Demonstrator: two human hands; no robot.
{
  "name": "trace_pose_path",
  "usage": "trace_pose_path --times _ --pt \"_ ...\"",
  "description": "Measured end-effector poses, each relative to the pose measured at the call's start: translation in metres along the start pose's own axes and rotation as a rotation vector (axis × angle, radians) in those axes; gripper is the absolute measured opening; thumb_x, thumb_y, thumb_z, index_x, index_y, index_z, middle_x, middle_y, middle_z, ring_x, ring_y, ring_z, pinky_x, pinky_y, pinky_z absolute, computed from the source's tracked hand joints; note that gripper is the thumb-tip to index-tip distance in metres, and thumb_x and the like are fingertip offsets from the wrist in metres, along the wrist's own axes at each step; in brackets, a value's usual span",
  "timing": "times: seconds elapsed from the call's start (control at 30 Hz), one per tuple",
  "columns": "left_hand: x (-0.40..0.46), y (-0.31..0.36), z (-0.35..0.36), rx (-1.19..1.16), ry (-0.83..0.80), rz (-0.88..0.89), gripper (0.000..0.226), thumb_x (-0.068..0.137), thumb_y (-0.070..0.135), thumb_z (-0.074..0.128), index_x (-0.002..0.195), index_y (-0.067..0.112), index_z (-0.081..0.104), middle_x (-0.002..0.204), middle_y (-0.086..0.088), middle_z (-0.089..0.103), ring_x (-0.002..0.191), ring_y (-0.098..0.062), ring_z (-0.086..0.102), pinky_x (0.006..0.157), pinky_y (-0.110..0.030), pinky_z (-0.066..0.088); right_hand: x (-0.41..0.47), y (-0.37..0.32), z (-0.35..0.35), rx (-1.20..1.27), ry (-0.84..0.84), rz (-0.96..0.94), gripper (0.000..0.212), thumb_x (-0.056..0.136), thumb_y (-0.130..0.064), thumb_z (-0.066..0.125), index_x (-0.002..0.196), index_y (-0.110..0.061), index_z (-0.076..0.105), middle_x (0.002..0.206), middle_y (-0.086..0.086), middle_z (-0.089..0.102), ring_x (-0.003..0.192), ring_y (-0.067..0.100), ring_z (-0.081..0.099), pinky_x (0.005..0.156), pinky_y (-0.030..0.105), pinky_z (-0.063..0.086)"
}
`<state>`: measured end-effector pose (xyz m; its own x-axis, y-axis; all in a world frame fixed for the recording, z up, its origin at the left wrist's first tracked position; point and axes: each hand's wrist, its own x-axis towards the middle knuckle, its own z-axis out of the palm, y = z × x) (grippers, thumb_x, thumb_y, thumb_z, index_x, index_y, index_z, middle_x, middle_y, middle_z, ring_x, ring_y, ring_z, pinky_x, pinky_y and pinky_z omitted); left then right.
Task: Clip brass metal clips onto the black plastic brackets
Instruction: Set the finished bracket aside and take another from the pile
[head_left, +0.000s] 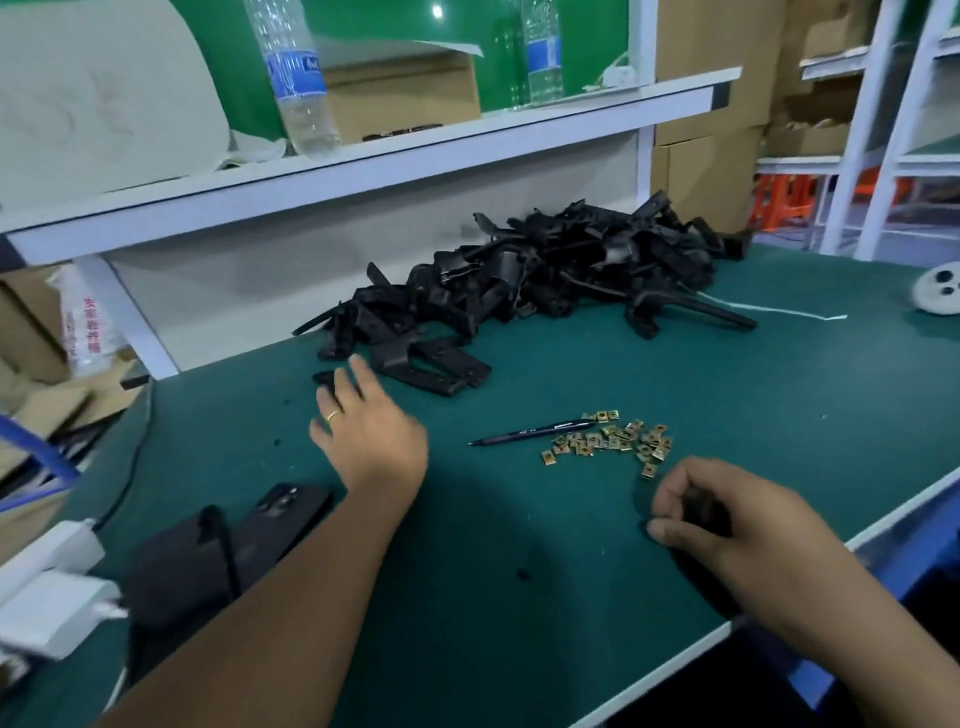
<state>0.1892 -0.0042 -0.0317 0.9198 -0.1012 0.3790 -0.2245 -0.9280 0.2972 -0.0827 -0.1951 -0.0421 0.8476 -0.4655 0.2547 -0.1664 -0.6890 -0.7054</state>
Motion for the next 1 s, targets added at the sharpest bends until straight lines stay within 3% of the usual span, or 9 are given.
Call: trace_pose_path --times 0.1,0.23,0.3,0.4,0.5,0.63,0.77,0.9,1.0 --pt "0.001 -0.008 0.003 -0.05 -0.054 -0.081 0.061 0.095 0.015 0.058 0.152 0.003 0.04 0.142 -0.023 0.051 0.131 -0.043 0.044 0.106 -0.052 0.038 0.001 0.002 0.002 -0.009 0.016 -0.023 0.026 0.084 -0.028 0.082 0.09 -0.038 0.06 0.084 -0.02 0.064 0.079 0.006 0.058 0.063 0.024 0.04" --pt "-0.009 -0.006 0.004 0.154 0.092 0.149 0.032 0.092 0.014 0.062 0.119 -0.002 0.067 0.113 -0.027 0.058 0.11 -0.044 0.049 0.105 -0.051 0.037 0.001 0.003 0.004 -0.044 0.025 -0.045 0.023 0.086 -0.031 0.08 0.09 -0.036 0.058 0.089 -0.023 0.063 0.08 0.005 0.057 0.064 0.023 0.035" --pt "-0.005 -0.006 0.006 0.144 0.141 0.226 0.046 0.094 0.025 0.063 0.13 -0.004 0.063 0.133 -0.03 0.053 0.13 -0.047 0.041 0.119 -0.055 0.027 0.002 0.002 0.003 -0.057 0.034 -0.05 0.022 0.087 -0.033 0.079 0.089 -0.036 0.057 0.092 -0.025 0.062 0.081 0.004 0.056 0.065 0.024 0.034" --pt "0.012 -0.011 0.011 0.143 -0.055 0.153 0.068 0.098 0.043 0.05 0.157 0.013 0.036 0.165 -0.017 0.028 0.154 -0.039 0.016 0.126 -0.051 0.007 0.0 0.001 0.003 -0.077 0.05 -0.054 0.021 0.087 -0.036 0.077 0.09 -0.037 0.056 0.093 -0.025 0.06 0.081 0.003 0.056 0.067 0.025 0.033" --pt "0.02 -0.016 0.011 0.07 -0.168 0.054 0.061 0.098 0.048 0.047 0.153 0.024 0.043 0.154 -0.009 0.041 0.136 -0.041 0.039 0.111 -0.051 0.033 0.001 -0.001 0.003 -0.075 0.072 -0.042 0.02 0.086 -0.037 0.078 0.09 -0.036 0.058 0.091 -0.022 0.061 0.081 0.004 0.057 0.067 0.024 0.035" --pt "-0.005 -0.009 0.003 0.094 0.025 0.168 0.051 0.095 0.049 0.059 0.118 0.005 0.071 0.114 -0.019 0.058 0.105 -0.04 0.053 0.09 -0.047 0.047 0.003 -0.003 0.001 0.103 0.138 0.029 0.023 0.08 -0.029 0.086 0.087 -0.033 0.065 0.082 -0.019 0.068 0.076 0.005 0.063 0.065 0.017 0.043" --pt "-0.054 0.006 -0.013 0.097 0.073 0.237 0.064 0.087 0.072 0.053 0.069 0.011 0.06 0.08 -0.001 0.037 0.068 -0.022 0.044 0.063 -0.033 0.043 0.007 0.0 -0.004 0.331 0.212 0.095 0.028 0.071 -0.014 0.093 0.082 -0.029 0.072 0.077 -0.011 0.074 0.068 0.008 0.069 0.07 0.011 0.049" --pt "-0.072 0.01 -0.027 0.025 -0.114 0.25 0.052 0.087 0.072 0.052 0.065 0.027 0.041 0.083 0.003 0.032 0.054 -0.015 0.044 0.047 -0.026 0.028 0.008 0.002 -0.005 0.408 0.249 0.105 0.031 0.07 -0.009 0.092 0.081 -0.032 0.074 0.079 -0.007 0.076 0.067 0.012 0.071 0.071 0.017 0.055" --pt "-0.057 0.001 -0.041 0.01 -0.279 0.221 0.048 0.08 0.074 0.063 0.072 0.026 0.061 0.08 0.004 0.059 0.064 -0.014 0.057 0.053 -0.028 0.038 0.008 0.006 -0.004 0.412 0.261 0.108 0.035 0.072 -0.007 0.091 0.083 -0.036 0.075 0.08 -0.007 0.077 0.067 0.012 0.073 0.071 0.018 0.056"
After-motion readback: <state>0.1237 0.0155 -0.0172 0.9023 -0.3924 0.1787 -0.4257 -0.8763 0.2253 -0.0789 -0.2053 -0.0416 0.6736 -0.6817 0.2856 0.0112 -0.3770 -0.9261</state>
